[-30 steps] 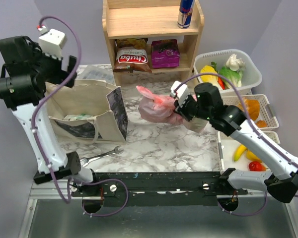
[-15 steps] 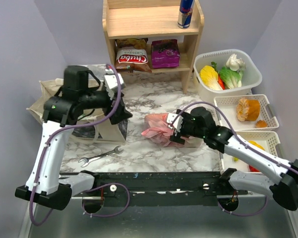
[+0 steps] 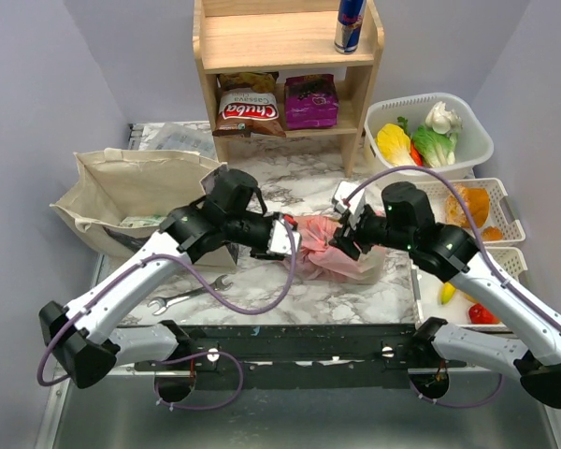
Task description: Untie the knot of the grocery bags and take out the mixed food
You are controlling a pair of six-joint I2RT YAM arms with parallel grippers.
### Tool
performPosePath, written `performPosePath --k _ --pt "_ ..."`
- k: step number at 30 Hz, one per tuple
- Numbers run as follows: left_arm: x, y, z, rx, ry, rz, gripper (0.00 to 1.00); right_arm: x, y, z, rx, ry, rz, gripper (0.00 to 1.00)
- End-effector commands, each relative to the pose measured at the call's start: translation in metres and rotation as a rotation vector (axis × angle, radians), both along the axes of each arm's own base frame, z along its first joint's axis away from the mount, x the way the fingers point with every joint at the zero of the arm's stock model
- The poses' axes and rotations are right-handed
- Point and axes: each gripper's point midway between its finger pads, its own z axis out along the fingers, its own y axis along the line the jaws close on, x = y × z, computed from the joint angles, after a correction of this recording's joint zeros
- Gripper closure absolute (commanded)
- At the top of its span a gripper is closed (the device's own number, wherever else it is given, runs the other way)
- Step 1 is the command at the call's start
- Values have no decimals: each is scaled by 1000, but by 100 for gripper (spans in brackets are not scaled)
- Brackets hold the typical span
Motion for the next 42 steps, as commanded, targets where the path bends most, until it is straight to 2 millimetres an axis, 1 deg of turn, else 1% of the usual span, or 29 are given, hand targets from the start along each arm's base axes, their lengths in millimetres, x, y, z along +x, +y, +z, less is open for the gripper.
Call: performPosePath --k 1,2,4,6,7,9,11,12,14,16,17,20,21,22,24,25,27,29,30,31,32,33,34,36,37,38,40,42 --pt "23 -29 -24 8 -233 -107 64 -22 -22 -55 -83 143 -47 42" --pt "27 -32 -30 9 -247 -110 67 -21 -27 -63 -93 120 -54 42" --pt "36 -34 -38 -7 -271 -98 68 -16 -35 -71 -76 41 -91 41" --pt "43 -32 -42 -26 -255 -74 69 -16 -37 -78 -66 -6 -78 40" --pt "45 -33 -43 -32 -241 -61 69 -15 -36 -82 -66 -17 -68 38" --pt "50 -35 -44 -35 -205 -47 67 -12 -35 -94 -86 -19 -60 34" --pt "54 -39 -48 -28 -189 -53 63 -9 -35 -113 -132 -15 -52 32" --pt "56 -41 -52 -18 -182 -65 61 -10 -36 -123 -162 -9 -39 32" --pt "60 -47 -61 6 -167 -94 58 -14 -39 -138 -208 -22 12 44" --pt "64 -51 -74 47 -159 -132 57 -19 -44 -148 -239 -45 48 51" --pt "66 -54 -83 69 -167 -153 55 -21 -47 -150 -242 -60 50 57" --pt "76 -60 -101 97 -202 -173 48 -24 -54 -147 -238 -117 53 79" --pt "80 -62 -108 109 -202 -173 45 -24 -55 -145 -229 -138 53 84" --pt "83 -64 -113 119 -198 -175 42 -25 -57 -144 -226 -157 56 88" --pt "85 -67 -125 151 -188 -194 33 -26 -58 -144 -223 -182 59 95" --pt "85 -68 -132 170 -187 -205 31 -26 -59 -144 -226 -189 62 99" --pt "87 -72 -141 194 -203 -207 31 -28 -60 -145 -235 -194 76 99" --pt "91 -77 -148 205 -206 -189 38 -29 -60 -145 -241 -192 87 99" --pt "92 -77 -152 219 -203 -181 45 -31 -61 -146 -249 -186 94 99" --pt "92 -77 -153 233 -191 -169 54 -33 -62 -148 -262 -180 105 99" --pt "91 -76 -151 240 -169 -156 71 -34 -64 -149 -275 -174 108 99" --pt "92 -72 -150 257 -131 -124 91 -36 -68 -150 -295 -166 108 99" --pt "93 -66 -147 269 -97 -90 100 -37 -72 -151 -312 -161 104 99" --pt "101 -50 -137 240 -29 -2 100 -39 -82 -151 -346 -154 83 99" --pt "106 -37 -133 218 4 55 100 -40 -87 -152 -364 -153 75 99" --pt "113 -29 -128 190 23 104 100 -41 -91 -150 -371 -157 63 99" --pt "130 -6 -125 159 55 214 100 -44 -101 -149 -390 -165 43 99" --pt "144 10 -122 141 89 307 100 -52 -110 -150 -414 -161 54 99"
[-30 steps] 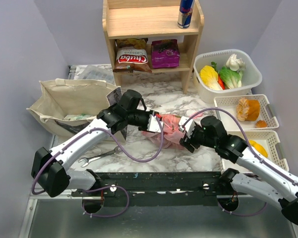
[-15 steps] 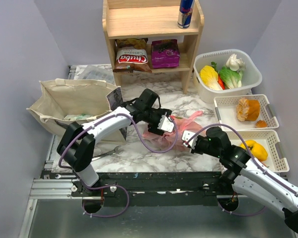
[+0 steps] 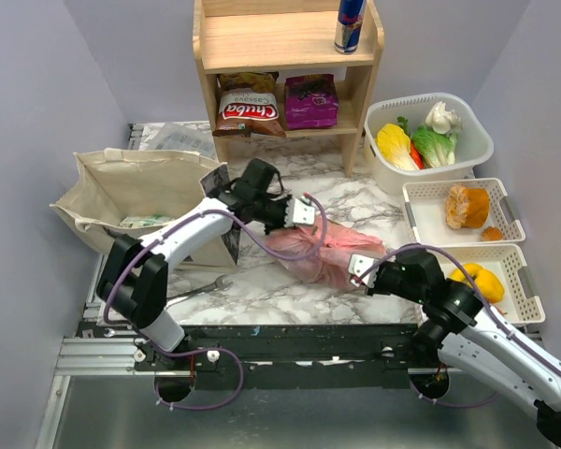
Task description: Untie the knot of the grocery bags and take out the mixed food
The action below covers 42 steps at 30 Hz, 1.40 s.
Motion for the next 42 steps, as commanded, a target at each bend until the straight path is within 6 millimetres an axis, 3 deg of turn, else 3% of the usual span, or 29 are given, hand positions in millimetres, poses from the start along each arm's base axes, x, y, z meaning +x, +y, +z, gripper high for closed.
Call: performPosePath --k 1,5,8,9,10,11,13,17,19,22,25,27,30,34,37,42 --pt "46 53 19 -61 68 318 100 -18 -34 -4 -112 22 -33 99" --pt "62 69 27 -76 62 398 100 -24 -48 3 -138 14 -54 99" --pt "44 63 34 -97 40 311 100 -24 -42 14 -95 22 -62 98" --pt "36 57 37 -102 29 279 93 -21 -38 21 -68 27 -79 85" --pt "29 53 41 -111 21 253 69 -17 -33 27 -42 34 -95 72" --pt "21 46 47 -122 1 220 53 -13 -27 38 2 37 -116 61" --pt "11 33 58 -153 -58 171 41 -5 -11 57 87 62 -142 46" --pt "-12 7 68 -198 -182 52 39 10 18 84 235 102 -169 42" --pt "-21 -4 65 -204 -218 -9 39 22 30 84 280 102 -190 42" --pt "-20 -18 54 -181 -295 -46 39 34 46 74 301 128 -192 42" --pt "-10 -28 45 -157 -349 -48 40 41 55 56 270 170 -196 42" --pt "-3 -28 35 -117 -360 -37 44 44 53 45 234 177 -210 52" --pt "6 -23 29 -80 -388 -6 66 48 44 43 208 150 -240 81" --pt "8 -3 36 -83 -380 47 99 41 24 49 171 96 -259 99" --pt "12 16 51 -123 -355 97 100 35 2 45 109 70 -298 99" --pt "34 51 82 -201 -139 269 100 21 -27 46 49 54 -348 99"
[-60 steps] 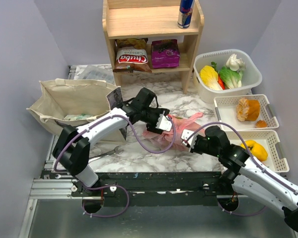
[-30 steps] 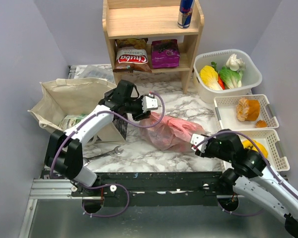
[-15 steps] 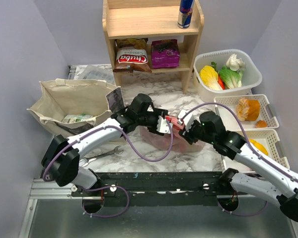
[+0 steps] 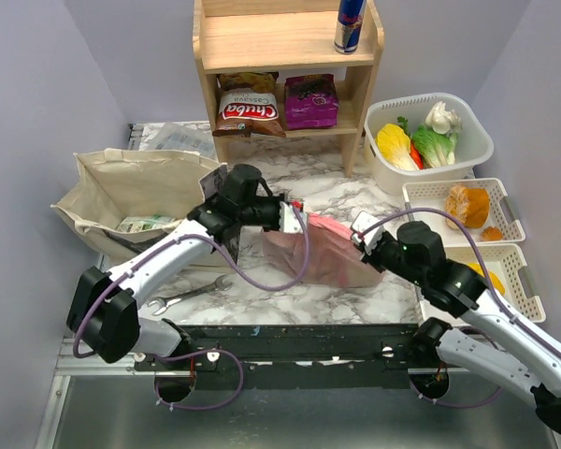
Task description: Untie the knot of the grocery bags and take out the mixed food
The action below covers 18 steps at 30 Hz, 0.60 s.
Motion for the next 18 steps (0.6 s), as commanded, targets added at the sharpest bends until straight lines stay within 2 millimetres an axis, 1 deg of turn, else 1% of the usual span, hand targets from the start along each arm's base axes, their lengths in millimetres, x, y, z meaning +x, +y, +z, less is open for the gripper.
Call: performPosePath --k 1,2,4,6,8,9,11,12,13,14,16,18 --pt "44 56 24 -62 232 247 100 -17 -53 -27 -194 39 -103 99" --pt "51 62 26 -76 279 272 100 -19 -60 -29 -220 34 -110 99" --pt "58 72 25 -86 361 307 100 -23 -70 -30 -251 18 -117 99" --pt "56 72 29 -95 393 299 100 -23 -73 -24 -246 0 -123 99" --pt "46 65 35 -120 424 252 100 -20 -65 -15 -203 -6 -123 99" --pt "39 59 37 -122 435 231 100 -19 -58 -9 -167 0 -114 86" --pt "25 47 39 -110 430 182 100 -13 -38 5 -82 27 -100 47" --pt "18 41 39 -102 423 160 100 -10 -28 14 -39 30 -94 35" --pt "13 37 39 -97 417 148 100 -5 -18 21 1 38 -89 26" --pt "6 32 37 -92 422 135 100 0 -8 29 32 33 -78 22" --pt "0 26 36 -90 445 128 100 10 9 40 84 27 -58 19" --pt "-4 23 37 -99 468 131 100 18 21 35 79 34 -35 19"
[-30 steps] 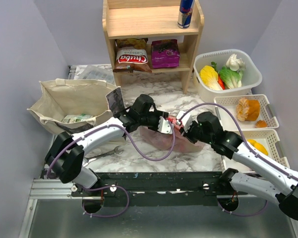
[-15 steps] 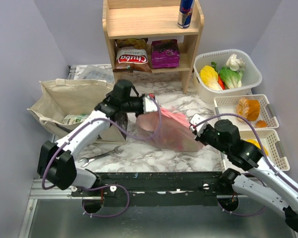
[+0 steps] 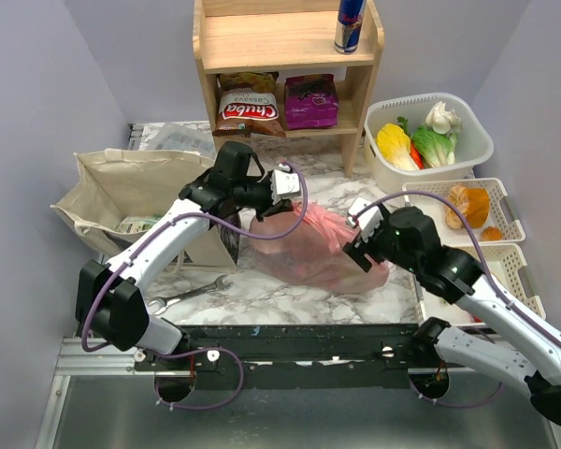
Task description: Untie the knot of the grocery bags and take out the mixed food
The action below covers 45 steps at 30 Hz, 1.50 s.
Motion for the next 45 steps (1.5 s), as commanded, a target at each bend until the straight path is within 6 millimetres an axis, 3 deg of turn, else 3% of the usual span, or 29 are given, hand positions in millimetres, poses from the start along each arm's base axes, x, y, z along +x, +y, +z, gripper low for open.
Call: performPosePath --k 1,4,5,8,13,17,20,23,26,30,35,37,40,42,45 --pt "-22 -9 13 -47 57 -25 100 15 38 19 115 -19 72 20" --pt "-24 -7 14 -46 66 -8 100 19 37 1 47 -34 97 28" --pt "-24 -5 15 -39 60 -4 100 26 29 -3 17 -61 54 41" --pt "-26 5 15 -24 30 10 100 37 7 8 -31 -131 -50 60" --pt "-23 27 15 -21 -32 45 100 28 -23 28 -72 -183 -122 99" --pt "-14 38 12 21 -77 64 100 26 -32 55 20 -214 -200 99" --pt "-6 44 25 8 -97 90 96 26 -20 77 138 -179 -219 99" --pt "-10 45 58 -40 -149 95 76 21 3 100 280 -131 -166 99" --pt "-25 40 93 -95 -216 88 46 17 21 119 389 -80 -126 99" --pt "-57 21 113 -123 -278 43 42 13 42 126 496 4 -95 99" --pt "-96 -24 99 -167 -309 -107 69 3 63 125 590 126 -54 99" --pt "-96 -44 88 -158 -292 -125 80 2 64 127 603 134 -49 99" --pt "-87 -73 69 -135 -262 -128 84 5 62 132 610 130 -59 99" --pt "-74 -86 55 -112 -270 -92 77 6 60 136 606 119 -60 99" --pt "-32 -82 37 -39 -262 100 45 7 53 137 578 100 -71 99"
